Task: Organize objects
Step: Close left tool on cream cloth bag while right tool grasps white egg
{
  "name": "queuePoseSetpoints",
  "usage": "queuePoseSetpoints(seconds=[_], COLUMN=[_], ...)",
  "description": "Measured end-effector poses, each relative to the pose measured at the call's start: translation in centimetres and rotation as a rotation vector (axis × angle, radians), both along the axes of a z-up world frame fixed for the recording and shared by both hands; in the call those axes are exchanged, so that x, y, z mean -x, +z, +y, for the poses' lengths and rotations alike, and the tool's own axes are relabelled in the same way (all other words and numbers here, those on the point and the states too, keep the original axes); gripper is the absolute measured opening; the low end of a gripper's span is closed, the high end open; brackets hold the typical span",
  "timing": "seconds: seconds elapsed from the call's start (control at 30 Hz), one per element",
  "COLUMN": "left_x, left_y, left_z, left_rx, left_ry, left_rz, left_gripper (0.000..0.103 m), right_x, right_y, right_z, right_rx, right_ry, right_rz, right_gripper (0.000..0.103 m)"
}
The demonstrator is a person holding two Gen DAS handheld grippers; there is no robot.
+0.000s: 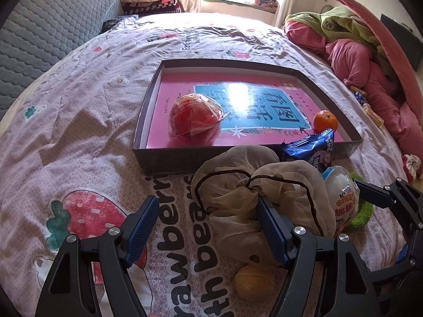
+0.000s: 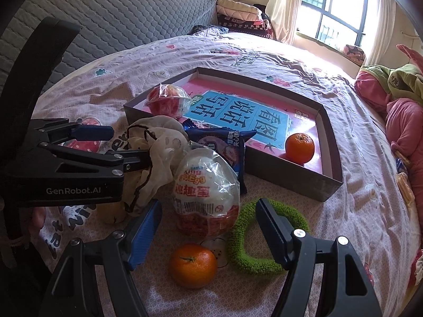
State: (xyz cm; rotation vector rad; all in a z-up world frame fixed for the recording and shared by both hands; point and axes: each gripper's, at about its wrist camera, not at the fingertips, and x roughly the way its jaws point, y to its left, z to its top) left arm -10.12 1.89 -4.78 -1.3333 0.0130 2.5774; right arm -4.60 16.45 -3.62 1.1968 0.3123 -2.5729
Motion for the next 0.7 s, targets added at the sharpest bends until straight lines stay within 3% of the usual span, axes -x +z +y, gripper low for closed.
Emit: queuePoseSetpoints(seconds=[0.17, 0.5, 0.7], left_x=[0.4, 1.0, 1.1], left_y=[-0.4, -1.0, -1.1], left_z=[0.2, 1.2, 1.2], left_rx=[-0.007, -0.020, -0.042], left_ry=[0.009, -0.010, -0.013], left_rz=[-0.010, -0.039, -0.043], left_gripper=[0.072, 0.061, 0.050], right_x=[0.4, 0.9, 0.9], right_y=[-0.4, -0.7, -0.7], right_z=[-0.3, -0.4, -0.4], right_rx=[-0.014, -0.005, -0.003], right_ry=[-0.010, -0.018, -0.018], right_rz=[-0.002, -0.017, -0.019], right_gripper=[0.073, 0.055, 0.053])
